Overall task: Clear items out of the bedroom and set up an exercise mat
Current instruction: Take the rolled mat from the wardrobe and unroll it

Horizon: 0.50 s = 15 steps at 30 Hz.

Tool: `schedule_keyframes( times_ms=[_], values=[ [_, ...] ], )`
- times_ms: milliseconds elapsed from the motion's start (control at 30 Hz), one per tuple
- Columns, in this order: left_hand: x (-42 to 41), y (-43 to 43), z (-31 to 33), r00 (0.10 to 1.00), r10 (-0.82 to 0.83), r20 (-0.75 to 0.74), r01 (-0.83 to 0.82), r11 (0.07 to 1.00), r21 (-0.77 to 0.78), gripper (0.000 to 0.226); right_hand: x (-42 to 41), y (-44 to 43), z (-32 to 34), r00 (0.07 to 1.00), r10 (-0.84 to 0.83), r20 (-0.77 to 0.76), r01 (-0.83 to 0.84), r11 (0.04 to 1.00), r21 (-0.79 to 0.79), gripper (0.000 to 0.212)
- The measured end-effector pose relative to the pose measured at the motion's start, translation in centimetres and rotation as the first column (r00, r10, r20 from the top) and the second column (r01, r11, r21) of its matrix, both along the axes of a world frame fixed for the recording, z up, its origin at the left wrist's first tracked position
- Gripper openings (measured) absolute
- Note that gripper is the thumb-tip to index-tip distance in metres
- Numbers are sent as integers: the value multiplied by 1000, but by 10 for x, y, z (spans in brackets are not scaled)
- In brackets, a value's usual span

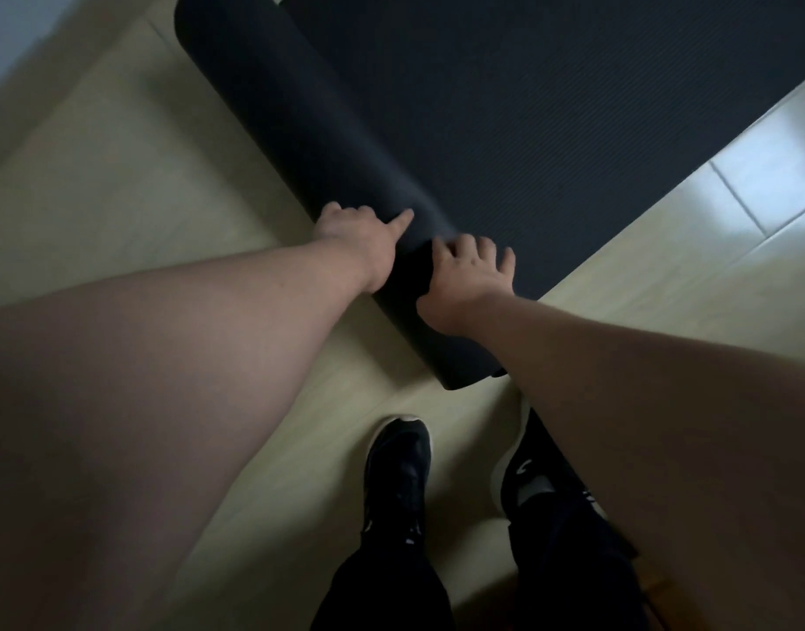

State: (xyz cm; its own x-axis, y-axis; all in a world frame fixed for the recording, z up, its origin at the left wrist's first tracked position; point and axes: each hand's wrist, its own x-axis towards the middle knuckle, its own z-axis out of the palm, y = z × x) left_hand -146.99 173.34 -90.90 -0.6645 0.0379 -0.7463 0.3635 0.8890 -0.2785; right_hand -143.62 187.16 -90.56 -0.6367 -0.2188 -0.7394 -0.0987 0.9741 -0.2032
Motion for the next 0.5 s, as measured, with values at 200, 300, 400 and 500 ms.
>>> schedule_keyframes(
  times_ms=[200,300,400,500],
  values=[
    [30,-22,5,996,-73,-50,74,997,14,54,40,-30,-3,995,-61,84,67,996,-65,80],
    [43,-36,-4,999,21,-38,-18,997,79,79,59,-42,-9,995,-83,50,85,996,-38,87],
    [59,-47,-8,999,-26,-26,28,998,53,92,71,-50,-14,998,-21,60,21,1000,11,75],
    [75,-53,-6,998,-55,1,55,998,-37,74,83,-63,-14,995,-37,94,43,997,-65,72]
  ],
)
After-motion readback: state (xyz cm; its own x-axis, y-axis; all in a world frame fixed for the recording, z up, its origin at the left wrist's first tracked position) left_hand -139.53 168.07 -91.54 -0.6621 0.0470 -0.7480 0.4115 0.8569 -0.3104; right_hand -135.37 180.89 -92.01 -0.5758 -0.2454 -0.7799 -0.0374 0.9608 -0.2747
